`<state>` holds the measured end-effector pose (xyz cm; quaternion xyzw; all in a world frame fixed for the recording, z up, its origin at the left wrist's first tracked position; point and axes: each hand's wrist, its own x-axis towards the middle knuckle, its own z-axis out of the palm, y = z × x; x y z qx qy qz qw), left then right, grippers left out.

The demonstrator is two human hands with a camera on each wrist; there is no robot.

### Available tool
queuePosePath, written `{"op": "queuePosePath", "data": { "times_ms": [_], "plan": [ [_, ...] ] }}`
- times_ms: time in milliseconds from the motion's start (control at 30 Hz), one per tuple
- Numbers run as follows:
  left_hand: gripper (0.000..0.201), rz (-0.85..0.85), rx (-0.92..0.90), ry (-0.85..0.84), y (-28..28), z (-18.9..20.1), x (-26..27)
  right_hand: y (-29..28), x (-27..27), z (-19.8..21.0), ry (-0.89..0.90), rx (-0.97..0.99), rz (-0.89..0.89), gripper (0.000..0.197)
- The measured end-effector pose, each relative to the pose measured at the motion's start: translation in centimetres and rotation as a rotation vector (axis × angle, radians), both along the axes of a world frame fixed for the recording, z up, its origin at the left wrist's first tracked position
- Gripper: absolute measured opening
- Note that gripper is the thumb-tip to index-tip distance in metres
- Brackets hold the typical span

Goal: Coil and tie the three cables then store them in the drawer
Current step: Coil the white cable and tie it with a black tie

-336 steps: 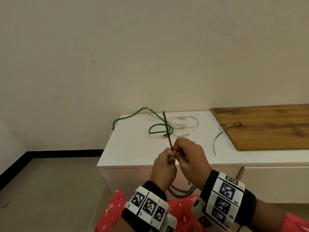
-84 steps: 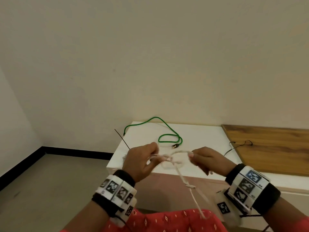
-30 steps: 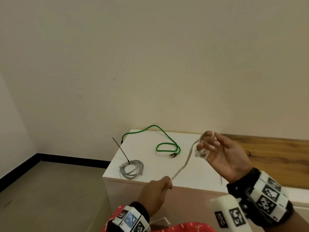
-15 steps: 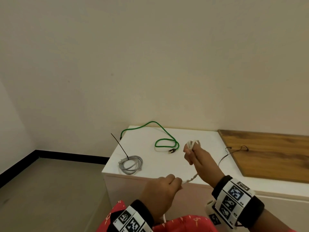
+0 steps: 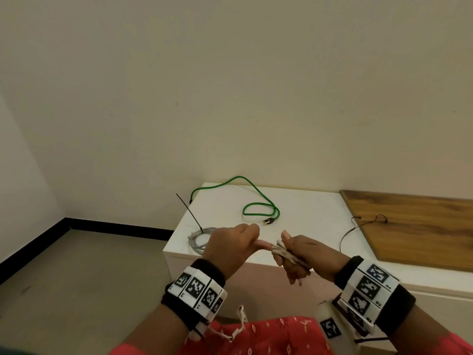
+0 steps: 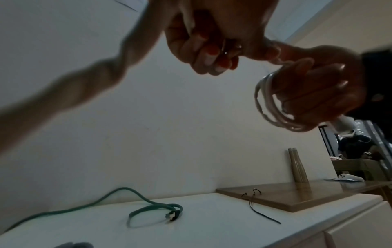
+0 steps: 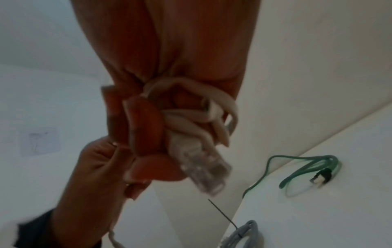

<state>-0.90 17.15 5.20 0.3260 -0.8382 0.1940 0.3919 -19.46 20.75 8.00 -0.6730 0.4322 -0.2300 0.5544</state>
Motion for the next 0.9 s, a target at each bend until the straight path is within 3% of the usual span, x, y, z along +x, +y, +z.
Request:
{"op": "queuePosePath", "data": {
  "times_ms": [100, 200, 300, 400, 533, 633, 733, 900],
  "plan": [
    [0.051, -0.092, 0.209, 0.016, -0.3, -0.3, -0.3, 0.1, -0.1, 0.4, -0.156, 0.129, -0.005, 0.045],
    [0.063, -0.218, 0.579, 0.173, 0.0, -0.8, -1.3, -0.1, -0.6, 1.1, -0.393, 0.276, -0.077, 0.044],
    [0.044, -0.327, 0.783, 0.4, 0.2, -1.7, -1.7, -0.3, -1.2, 2.1, -0.61, 0.387, -0.206, 0.042],
    [0.031, -0.376, 0.924, 0.57, 0.5, -2.6, -1.7, -0.5, -1.5, 2.6, -0.764, 0.424, -0.251, 0.038],
    [0.023, -0.394, 1.041, 0.647, 0.3, -3.2, -2.0, -0.6, -1.6, 2.7, -1.102, 0.401, -0.213, 0.021],
    [0.024, -0.514, 1.233, 0.693, 0.6, -3.9, -2.5, -0.7, -1.6, 3.1, -1.277, 0.331, -0.178, 0.015],
    [0.023, -0.47, 1.244, 0.565, 1.4, -4.9, -3.5, -0.3, -1.3, 3.7, -1.248, 0.139, -0.343, 0.026],
    [0.025, -0.259, 0.956, 0.206, 2.4, -4.7, -5.3, -0.4, -0.6, 2.8, -1.016, -0.173, -0.56, 0.035]
  ]
}}
